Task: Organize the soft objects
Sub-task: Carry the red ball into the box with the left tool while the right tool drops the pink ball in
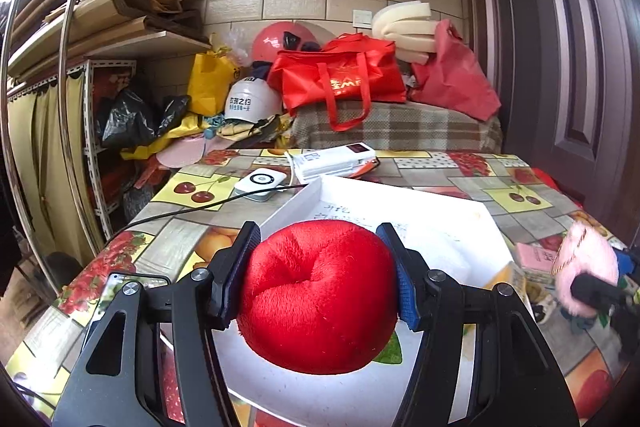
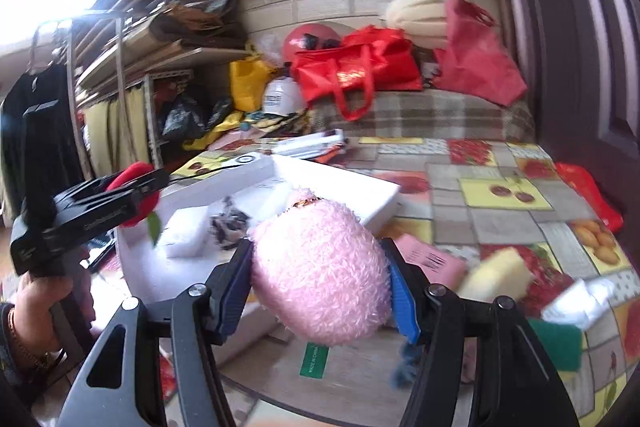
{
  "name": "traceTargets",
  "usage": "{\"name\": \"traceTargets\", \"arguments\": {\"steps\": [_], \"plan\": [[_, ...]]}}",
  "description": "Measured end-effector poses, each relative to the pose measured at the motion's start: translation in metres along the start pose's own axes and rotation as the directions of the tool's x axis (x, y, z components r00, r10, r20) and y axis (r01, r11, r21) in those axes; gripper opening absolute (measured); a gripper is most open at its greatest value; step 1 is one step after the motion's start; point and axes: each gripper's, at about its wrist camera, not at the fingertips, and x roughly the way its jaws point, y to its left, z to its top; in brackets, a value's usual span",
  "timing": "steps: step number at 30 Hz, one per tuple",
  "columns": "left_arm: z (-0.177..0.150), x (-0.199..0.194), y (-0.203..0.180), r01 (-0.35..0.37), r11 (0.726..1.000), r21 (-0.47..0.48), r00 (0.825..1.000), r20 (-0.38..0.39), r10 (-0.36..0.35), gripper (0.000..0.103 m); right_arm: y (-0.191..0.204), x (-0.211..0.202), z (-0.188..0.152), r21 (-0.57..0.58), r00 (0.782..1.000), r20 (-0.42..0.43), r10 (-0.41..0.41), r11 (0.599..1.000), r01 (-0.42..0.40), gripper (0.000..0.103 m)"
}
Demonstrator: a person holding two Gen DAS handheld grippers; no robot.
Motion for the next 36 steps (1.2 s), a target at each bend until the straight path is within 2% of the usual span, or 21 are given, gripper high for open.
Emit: {"name": "traceTargets", "arguments": {"steps": [4,7,11,16,24,28,30,34,35,36], "plan": [[0.003,0.011,0.004,-0.011,1.0,-0.011,1.0,-0.013,0.011,0.061,0.033,0.013,0.002,-0.1,0.999,-0.005,0.053,0.994,-0.053,0.061],[0.005,0.019,0.011,-0.011,0.999,-0.042,0.999,-0.037,0.009,0.061,0.044,0.033,0.007,-0.12,0.997,-0.039,0.062,0.991,-0.066,0.061],[0.006,0.029,0.025,-0.004,0.994,-0.113,0.996,-0.088,-0.006,0.061,0.033,0.067,0.018,-0.061,0.995,-0.091,0.043,0.997,-0.049,0.061],[0.007,0.043,0.036,-0.013,0.983,-0.182,0.99,-0.142,-0.013,0.06,0.024,0.096,0.03,-0.06,0.995,-0.096,-0.02,0.998,0.014,0.061],[0.009,0.05,0.016,-0.033,0.995,-0.089,0.99,-0.138,0.021,0.061,0.03,0.11,0.036,-0.087,0.995,-0.08,-0.053,0.995,0.046,0.061],[0.01,0.054,0.015,-0.039,0.996,-0.083,0.989,-0.143,0.027,0.061,0.043,0.091,0.033,-0.148,1.0,0.003,-0.031,0.988,0.031,0.061],[0.01,0.052,0.016,-0.041,0.995,-0.087,0.99,-0.139,0.029,0.062,0.052,0.09,0.032,-0.169,1.0,-0.001,-0.01,0.986,0.009,0.062],[0.01,0.047,0.014,-0.075,0.994,-0.075,0.991,-0.113,0.066,0.068,0.065,0.093,0.032,-0.225,1.0,-0.009,-0.002,0.974,0.0,0.066],[0.01,0.045,0.012,-0.09,0.994,-0.068,0.991,-0.105,0.082,0.071,0.065,0.094,0.033,-0.228,1.0,-0.012,0.001,0.974,-0.004,0.073],[0.01,0.042,0.01,-0.11,0.992,-0.057,0.99,-0.091,0.104,0.08,0.065,0.095,0.033,-0.226,1.0,-0.015,0.005,0.974,-0.009,0.085]]}}
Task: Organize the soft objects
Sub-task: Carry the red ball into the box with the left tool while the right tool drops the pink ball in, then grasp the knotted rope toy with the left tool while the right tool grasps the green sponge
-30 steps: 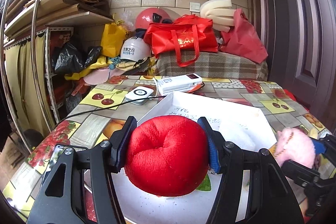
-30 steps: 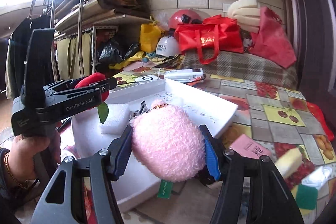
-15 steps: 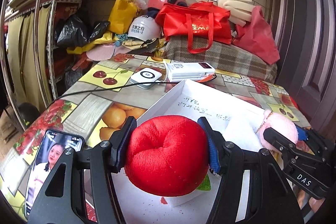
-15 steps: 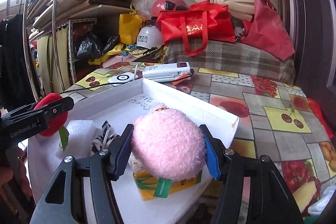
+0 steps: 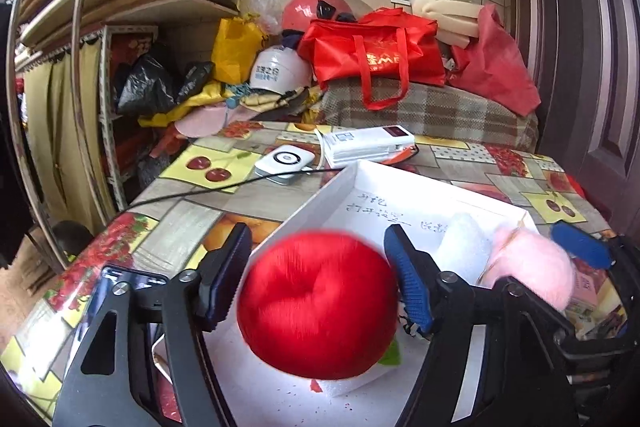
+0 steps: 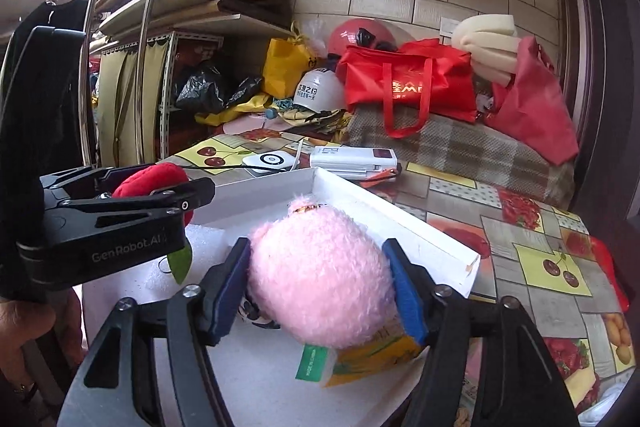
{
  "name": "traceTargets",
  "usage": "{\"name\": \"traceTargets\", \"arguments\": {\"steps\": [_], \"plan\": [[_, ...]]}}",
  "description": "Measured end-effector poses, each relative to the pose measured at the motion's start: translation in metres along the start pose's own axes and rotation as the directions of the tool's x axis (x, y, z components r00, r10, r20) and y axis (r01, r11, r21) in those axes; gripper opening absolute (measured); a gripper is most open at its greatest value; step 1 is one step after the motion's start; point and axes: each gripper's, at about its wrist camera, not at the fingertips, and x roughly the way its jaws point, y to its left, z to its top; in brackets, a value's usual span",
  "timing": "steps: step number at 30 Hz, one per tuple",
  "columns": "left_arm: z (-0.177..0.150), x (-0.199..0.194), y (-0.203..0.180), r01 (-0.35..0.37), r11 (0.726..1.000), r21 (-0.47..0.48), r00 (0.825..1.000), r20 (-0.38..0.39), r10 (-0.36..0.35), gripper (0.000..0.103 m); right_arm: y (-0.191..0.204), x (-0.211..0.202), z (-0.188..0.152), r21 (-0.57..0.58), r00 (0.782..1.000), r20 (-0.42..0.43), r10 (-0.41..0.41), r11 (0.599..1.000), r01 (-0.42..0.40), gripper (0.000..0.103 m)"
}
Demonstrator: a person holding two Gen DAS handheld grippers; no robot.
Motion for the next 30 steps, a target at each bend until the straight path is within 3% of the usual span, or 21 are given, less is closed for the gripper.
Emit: {"name": "traceTargets", "arguments": {"steps": [1,2,3,5,12,17,24,27,30], "plan": [[-0.001,-0.003,-0.002,-0.018,1.0,0.007,1.0,0.017,0.018,0.086,-0.001,0.0,0.0,0.005,1.0,0.0,0.001,1.0,-0.001,0.087],[-0.002,-0.007,-0.004,-0.038,0.999,0.016,0.999,0.037,0.037,0.1,-0.004,0.0,0.0,0.016,1.0,0.001,-0.002,1.0,0.002,0.088],[-0.002,-0.01,-0.005,-0.057,0.998,0.021,0.997,0.056,0.055,0.103,-0.006,-0.001,-0.001,0.028,1.0,0.006,-0.007,1.0,0.006,0.092],[-0.003,-0.013,-0.005,-0.054,0.998,0.025,0.996,0.076,0.052,0.103,-0.011,-0.003,-0.001,0.052,1.0,0.017,-0.013,0.999,0.012,0.103],[-0.002,-0.01,0.0,-0.053,0.998,0.016,0.996,0.071,0.052,0.103,-0.018,-0.006,-0.003,0.097,0.999,0.037,-0.033,0.995,0.03,0.103],[-0.004,-0.02,0.003,-0.04,0.999,-0.003,0.992,0.116,0.04,0.103,-0.017,-0.013,-0.004,0.1,0.996,0.075,-0.051,0.994,0.044,0.103],[-0.009,-0.032,-0.001,0.036,0.999,-0.007,0.993,0.112,-0.035,0.103,-0.033,-0.047,-0.016,0.192,0.987,0.153,-0.058,0.981,0.028,0.103],[-0.01,-0.037,-0.01,0.067,0.998,0.013,0.991,0.117,-0.068,0.103,-0.041,-0.073,-0.022,0.219,0.968,0.242,-0.064,0.976,0.01,0.103],[-0.013,-0.043,-0.022,0.092,0.994,0.059,0.988,0.118,-0.099,0.103,-0.054,-0.113,-0.035,0.261,0.902,0.422,-0.093,0.965,-0.023,0.103]]}}
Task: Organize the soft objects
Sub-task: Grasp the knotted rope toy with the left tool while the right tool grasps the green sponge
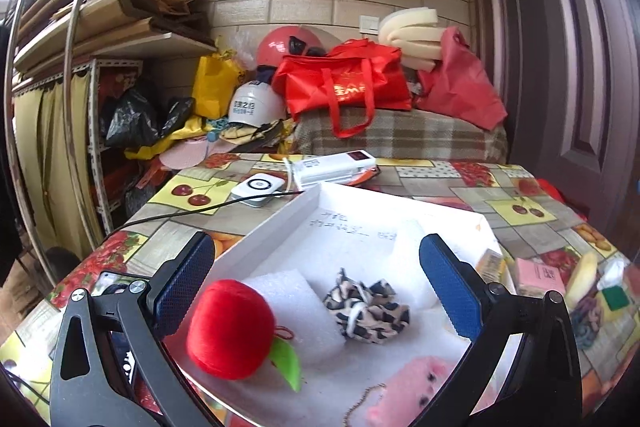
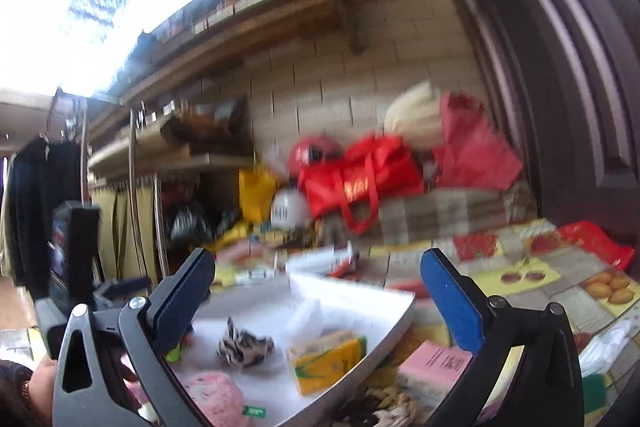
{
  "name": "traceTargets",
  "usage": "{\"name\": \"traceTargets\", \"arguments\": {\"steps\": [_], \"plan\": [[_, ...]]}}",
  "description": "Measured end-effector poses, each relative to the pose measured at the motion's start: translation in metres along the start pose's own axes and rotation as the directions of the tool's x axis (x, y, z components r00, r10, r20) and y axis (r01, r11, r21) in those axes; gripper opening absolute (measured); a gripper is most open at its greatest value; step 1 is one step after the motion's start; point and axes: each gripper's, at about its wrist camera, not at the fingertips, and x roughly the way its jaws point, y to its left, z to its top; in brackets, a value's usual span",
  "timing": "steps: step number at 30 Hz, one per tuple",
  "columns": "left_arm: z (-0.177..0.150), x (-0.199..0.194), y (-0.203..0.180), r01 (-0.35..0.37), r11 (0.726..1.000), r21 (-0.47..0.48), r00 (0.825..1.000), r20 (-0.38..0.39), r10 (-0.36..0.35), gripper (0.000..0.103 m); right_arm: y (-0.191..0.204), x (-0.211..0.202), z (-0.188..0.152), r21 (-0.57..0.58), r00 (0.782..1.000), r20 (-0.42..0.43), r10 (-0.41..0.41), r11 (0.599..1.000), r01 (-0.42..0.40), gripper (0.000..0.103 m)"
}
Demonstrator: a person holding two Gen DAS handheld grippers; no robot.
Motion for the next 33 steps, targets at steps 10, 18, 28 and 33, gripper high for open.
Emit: {"name": "traceTargets", "arguments": {"steps": [10,18,28,33], "plan": [[-0.004,-0.01,-0.046,0.233,0.967,0.099,0.971,-0.077,-0.226,0.103,-0.077,-0.042,0.007,0.107,0.957,-0.204,-0.204,0.967,0.229,0.103],[-0.019,-0.032,-0.128,0.456,0.858,0.236,0.887,-0.196,-0.418,0.103,-0.18,-0.072,-0.001,0.183,0.849,-0.434,-0.301,0.893,0.411,0.103],[-0.036,-0.013,-0.223,0.561,0.775,0.291,0.805,-0.408,-0.43,0.098,-0.165,-0.049,-0.019,0.012,0.754,-0.605,-0.255,0.944,0.329,0.102],[-0.043,0.004,-0.237,0.57,0.772,0.28,0.78,-0.48,-0.402,0.089,-0.154,-0.021,-0.036,-0.048,0.675,-0.7,-0.235,0.958,0.284,0.081]]}}
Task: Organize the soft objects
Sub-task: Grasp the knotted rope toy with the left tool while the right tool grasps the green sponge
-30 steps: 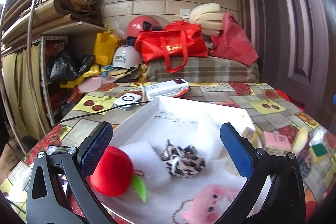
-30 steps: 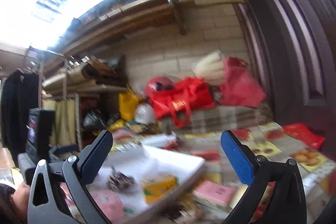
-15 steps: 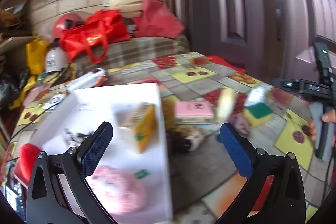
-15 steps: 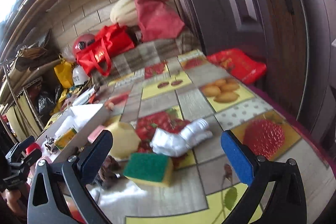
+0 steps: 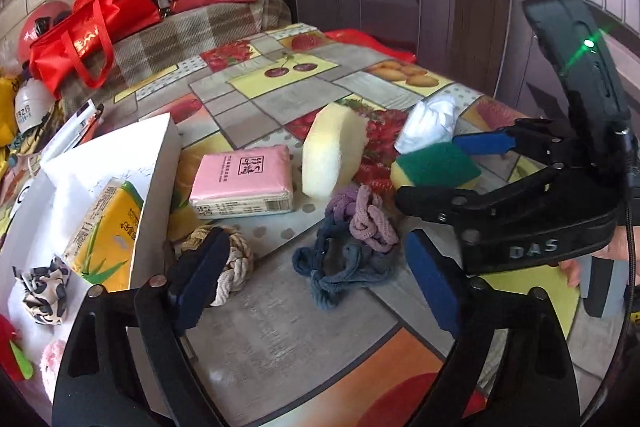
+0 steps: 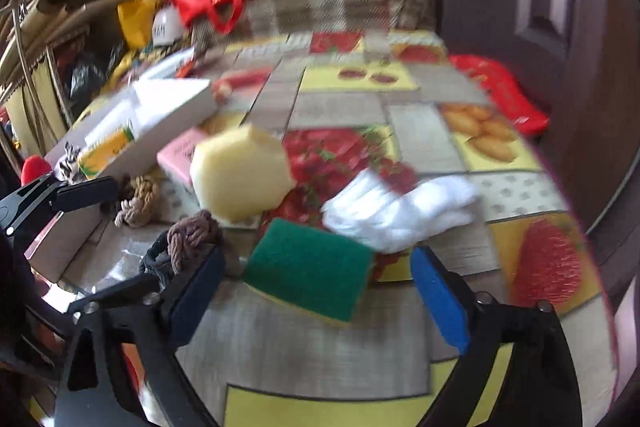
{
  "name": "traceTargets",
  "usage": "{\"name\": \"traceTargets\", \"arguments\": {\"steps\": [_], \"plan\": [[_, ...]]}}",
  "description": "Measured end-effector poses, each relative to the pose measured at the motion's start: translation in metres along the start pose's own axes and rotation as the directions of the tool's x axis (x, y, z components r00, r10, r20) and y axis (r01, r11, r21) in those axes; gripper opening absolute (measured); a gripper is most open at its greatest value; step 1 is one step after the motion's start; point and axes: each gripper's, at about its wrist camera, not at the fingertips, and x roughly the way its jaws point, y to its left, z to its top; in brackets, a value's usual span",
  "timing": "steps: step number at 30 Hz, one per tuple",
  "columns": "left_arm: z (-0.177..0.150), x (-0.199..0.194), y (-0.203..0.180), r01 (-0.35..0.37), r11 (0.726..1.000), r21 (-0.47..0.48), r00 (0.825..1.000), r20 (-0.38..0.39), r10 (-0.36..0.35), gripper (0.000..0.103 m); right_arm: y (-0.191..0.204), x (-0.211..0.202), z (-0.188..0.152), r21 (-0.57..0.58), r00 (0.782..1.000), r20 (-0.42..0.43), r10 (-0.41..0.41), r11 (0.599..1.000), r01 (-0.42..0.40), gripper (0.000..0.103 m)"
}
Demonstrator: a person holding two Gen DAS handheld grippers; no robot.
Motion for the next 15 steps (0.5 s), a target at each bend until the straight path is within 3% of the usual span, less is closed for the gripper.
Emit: {"name": "traceTargets", "arguments": {"steps": [3,11,13,14,15], "plan": [[0.0,0.003,-0.001,0.007,1.0,0.005,1.0,-0.01,-0.007,0.089,0.001,0.019,0.003,0.016,0.996,-0.086,0.024,1.0,-0.023,0.06],[0.01,0.033,-0.013,-0.004,0.998,0.06,0.994,-0.11,0.011,0.088,-0.029,-0.008,-0.011,0.163,0.994,0.004,0.11,0.981,-0.109,0.059],[0.012,0.039,-0.016,0.025,0.997,0.069,0.992,-0.128,-0.016,0.069,-0.038,-0.013,-0.014,0.206,0.993,0.028,0.115,0.971,-0.118,0.059],[0.013,0.039,-0.017,0.027,0.997,0.069,0.992,-0.125,-0.019,0.04,-0.038,-0.013,-0.013,0.214,0.993,0.03,0.118,0.969,-0.122,0.059],[0.013,0.039,-0.018,0.027,0.997,0.074,0.992,-0.123,-0.018,0.031,-0.039,-0.013,-0.013,0.22,0.993,0.031,0.117,0.968,-0.121,0.059]]}}
